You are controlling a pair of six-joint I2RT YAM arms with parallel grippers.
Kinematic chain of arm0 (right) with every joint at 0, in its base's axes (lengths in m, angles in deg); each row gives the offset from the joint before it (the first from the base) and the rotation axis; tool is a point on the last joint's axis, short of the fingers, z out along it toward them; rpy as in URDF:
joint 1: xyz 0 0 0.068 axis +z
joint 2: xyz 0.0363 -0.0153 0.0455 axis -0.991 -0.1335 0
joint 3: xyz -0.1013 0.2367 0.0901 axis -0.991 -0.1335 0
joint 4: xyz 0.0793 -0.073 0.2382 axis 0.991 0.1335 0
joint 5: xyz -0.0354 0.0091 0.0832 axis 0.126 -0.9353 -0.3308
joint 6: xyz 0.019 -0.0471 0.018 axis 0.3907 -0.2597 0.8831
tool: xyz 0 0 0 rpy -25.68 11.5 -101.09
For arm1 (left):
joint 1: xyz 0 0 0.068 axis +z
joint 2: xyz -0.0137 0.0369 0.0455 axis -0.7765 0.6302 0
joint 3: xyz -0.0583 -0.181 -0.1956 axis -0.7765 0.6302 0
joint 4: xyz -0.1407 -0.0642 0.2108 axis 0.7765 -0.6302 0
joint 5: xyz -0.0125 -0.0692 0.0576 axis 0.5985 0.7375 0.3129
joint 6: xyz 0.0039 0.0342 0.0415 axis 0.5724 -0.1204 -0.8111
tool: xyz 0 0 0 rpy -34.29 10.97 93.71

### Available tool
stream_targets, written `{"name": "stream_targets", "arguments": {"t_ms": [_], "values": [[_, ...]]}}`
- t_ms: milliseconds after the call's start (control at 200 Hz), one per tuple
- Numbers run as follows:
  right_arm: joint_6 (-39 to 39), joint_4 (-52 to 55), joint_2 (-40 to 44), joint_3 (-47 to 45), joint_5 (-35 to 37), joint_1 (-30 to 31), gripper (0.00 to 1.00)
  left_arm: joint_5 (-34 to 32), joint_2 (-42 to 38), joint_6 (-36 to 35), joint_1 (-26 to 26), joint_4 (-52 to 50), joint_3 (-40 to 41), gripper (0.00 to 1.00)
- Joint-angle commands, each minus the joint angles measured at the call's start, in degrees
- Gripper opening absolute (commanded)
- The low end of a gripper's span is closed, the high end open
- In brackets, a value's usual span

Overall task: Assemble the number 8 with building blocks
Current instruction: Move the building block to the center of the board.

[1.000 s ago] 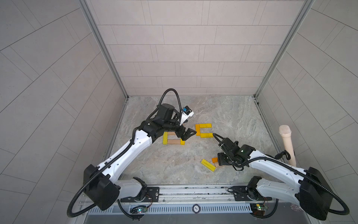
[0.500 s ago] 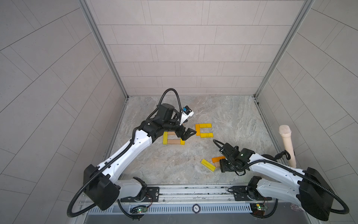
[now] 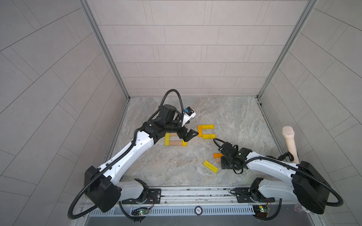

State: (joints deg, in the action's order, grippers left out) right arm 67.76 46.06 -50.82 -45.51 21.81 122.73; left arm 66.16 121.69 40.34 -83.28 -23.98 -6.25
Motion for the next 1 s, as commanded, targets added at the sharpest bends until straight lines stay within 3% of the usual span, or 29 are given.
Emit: {"name": "stream_targets", "arguments": {"t_ms": [0,465,600,781,996], "values": [[1.5,-2.9,-2.0,1.9,3.3,-1.0,0.51,0.4,-1.1,-0.7,-0.3,0.7,-0.4,1.0],[-6.6,-6.3,-6.9,6.0,0.4,-17.9,0.51,0.4,-1.1,-0.8,-0.4,0.5,-0.5,1.0],[-10.1,-3.6,-5.1,8.1,2.7,-18.8,0.52,0.3,-1.2,-0.8,-0.4,0.5,-0.4,1.0],[-14.1,-3.7,-2.4,9.2,-6.5,-18.2,0.63,0.6,-1.0,-0.8,-0.4,0.5,-0.5,1.0],[-16.7,-5.0,-4.8,12.4,-7.2,-17.6,0.65,1.0,-0.5,-0.6,-0.4,0.5,-0.6,1.0]]}}
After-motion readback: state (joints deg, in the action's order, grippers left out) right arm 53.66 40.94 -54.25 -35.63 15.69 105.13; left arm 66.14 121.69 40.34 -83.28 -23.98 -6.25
